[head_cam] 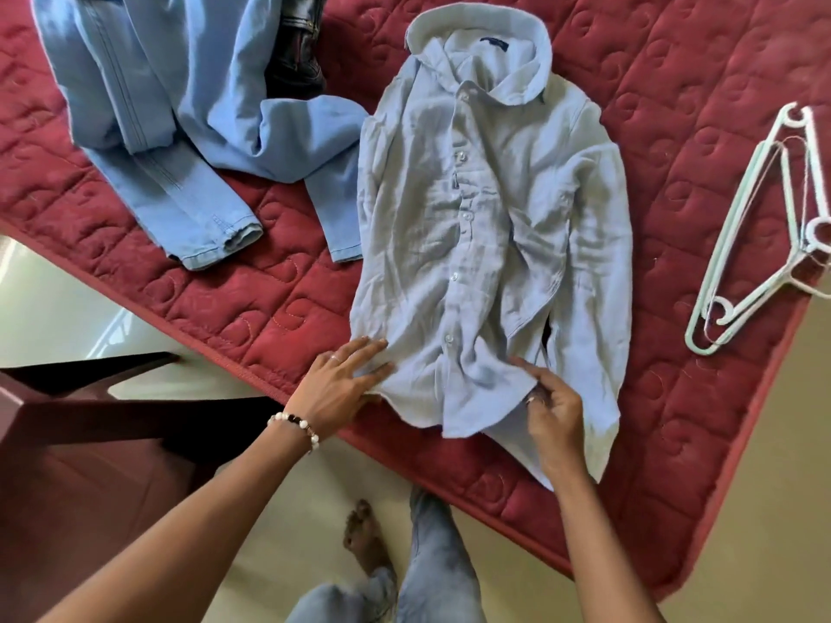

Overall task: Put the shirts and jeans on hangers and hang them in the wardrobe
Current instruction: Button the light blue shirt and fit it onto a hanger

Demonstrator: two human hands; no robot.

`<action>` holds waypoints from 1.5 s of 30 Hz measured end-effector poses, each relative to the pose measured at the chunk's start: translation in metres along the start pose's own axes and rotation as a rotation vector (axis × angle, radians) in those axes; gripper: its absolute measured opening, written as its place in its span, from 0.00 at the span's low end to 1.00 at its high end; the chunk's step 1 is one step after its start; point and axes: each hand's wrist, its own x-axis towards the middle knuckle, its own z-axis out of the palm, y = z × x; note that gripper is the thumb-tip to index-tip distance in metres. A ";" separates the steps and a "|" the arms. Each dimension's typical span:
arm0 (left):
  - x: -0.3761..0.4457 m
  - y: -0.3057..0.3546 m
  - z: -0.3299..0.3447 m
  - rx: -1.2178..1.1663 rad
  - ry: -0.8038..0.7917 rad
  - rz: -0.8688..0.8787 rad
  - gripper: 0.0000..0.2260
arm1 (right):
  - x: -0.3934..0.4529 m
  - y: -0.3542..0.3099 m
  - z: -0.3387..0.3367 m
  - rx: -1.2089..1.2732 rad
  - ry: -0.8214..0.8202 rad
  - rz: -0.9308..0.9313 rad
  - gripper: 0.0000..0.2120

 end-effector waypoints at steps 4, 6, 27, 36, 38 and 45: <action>0.010 0.008 -0.021 -0.570 -0.048 -0.257 0.30 | 0.007 -0.020 0.012 0.262 0.161 0.101 0.19; 0.013 0.012 -0.041 -0.913 0.017 -0.391 0.25 | 0.008 -0.030 0.016 0.326 0.271 0.083 0.21; 0.000 -0.012 -0.099 -0.218 0.036 -0.623 0.14 | -0.050 -0.061 -0.041 -1.023 -0.246 0.145 0.27; 0.009 0.017 -0.099 -1.997 0.534 -0.713 0.13 | -0.054 -0.043 -0.047 -0.661 -0.040 0.070 0.17; 0.018 0.024 -0.099 -2.078 0.589 -0.730 0.12 | -0.054 -0.048 -0.046 -0.259 -0.026 0.065 0.21; 0.033 0.016 -0.098 -1.541 0.569 -0.701 0.07 | -0.054 -0.051 -0.042 0.110 -0.031 0.079 0.06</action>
